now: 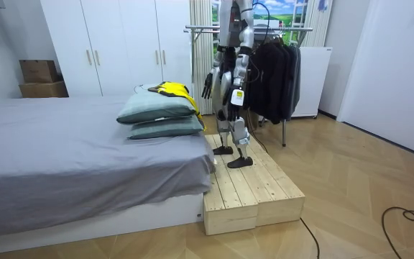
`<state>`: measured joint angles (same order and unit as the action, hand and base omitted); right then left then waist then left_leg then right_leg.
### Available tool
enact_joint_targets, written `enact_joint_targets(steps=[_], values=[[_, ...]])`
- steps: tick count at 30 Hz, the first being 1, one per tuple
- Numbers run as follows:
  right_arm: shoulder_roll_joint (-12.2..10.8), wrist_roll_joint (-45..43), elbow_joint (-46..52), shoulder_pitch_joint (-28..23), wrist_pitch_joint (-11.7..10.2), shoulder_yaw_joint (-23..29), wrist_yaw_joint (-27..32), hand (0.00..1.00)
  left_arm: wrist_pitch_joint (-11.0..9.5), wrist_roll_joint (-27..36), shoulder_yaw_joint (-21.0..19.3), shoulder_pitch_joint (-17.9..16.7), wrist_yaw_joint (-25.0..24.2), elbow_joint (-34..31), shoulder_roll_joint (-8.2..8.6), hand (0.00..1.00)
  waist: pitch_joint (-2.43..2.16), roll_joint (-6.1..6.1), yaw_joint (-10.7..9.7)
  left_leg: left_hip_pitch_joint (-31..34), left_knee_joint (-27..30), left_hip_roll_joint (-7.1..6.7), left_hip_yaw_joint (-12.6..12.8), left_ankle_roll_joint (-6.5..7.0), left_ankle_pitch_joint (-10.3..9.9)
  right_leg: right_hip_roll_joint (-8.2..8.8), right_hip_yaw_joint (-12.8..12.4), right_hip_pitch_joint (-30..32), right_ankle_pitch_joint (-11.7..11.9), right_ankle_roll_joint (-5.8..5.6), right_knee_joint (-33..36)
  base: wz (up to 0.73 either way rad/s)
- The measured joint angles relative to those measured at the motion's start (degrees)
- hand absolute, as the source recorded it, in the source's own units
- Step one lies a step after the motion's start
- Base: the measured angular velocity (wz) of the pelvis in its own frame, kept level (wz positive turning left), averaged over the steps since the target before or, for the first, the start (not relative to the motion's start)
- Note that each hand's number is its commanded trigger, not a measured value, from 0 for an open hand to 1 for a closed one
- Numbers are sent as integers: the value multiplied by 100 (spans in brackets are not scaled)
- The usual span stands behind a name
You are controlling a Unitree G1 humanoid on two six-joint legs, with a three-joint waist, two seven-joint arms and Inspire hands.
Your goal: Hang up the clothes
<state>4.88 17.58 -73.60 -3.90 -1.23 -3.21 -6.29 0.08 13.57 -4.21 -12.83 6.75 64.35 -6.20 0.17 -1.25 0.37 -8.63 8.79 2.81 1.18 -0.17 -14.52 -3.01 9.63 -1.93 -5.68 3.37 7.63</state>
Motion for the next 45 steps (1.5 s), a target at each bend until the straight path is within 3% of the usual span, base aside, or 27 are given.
enact_joint_targets(steps=[7,11,19,24,31,45], values=[[-4,29,33,-6,1,2,115,0,-1,158,-18,-24,75,-23,3,0,-9,17,10,-4,-1,-4,-2,4,3,2,13,-9,-1,-3,1,0],[-4,10,-13,-4,-9,3,202,0,-18,-59,-186,3,442,-30,27,0,-8,30,20,-34,5,-6,4,8,6,9,5,-38,-2,-3,1,0],[32,-39,-14,30,-8,14,381,0,-153,-1060,-648,-10,1961,-706,-35,0,1,97,8,-93,-20,-14,-40,16,9,2,81,-133,-37,-19,5,7],[96,-165,-19,45,-55,-2,451,0,-408,-1378,-667,0,2714,-749,-61,0,1,152,0,-94,-18,-16,-52,17,10,3,97,-137,-37,-20,4,2],[139,-250,30,57,-65,3,476,0,-531,-2305,-552,-16,3473,-1159,-68,0,0,167,-24,-47,-18,-32,-180,23,14,20,195,-129,-57,-29,-3,8],[184,-417,56,47,-205,14,420,0,-711,-3641,-192,99,3783,-2025,-157,0,-1,225,-186,-69,5,-54,-162,47,33,81,199,-133,-65,-42,8,0]])
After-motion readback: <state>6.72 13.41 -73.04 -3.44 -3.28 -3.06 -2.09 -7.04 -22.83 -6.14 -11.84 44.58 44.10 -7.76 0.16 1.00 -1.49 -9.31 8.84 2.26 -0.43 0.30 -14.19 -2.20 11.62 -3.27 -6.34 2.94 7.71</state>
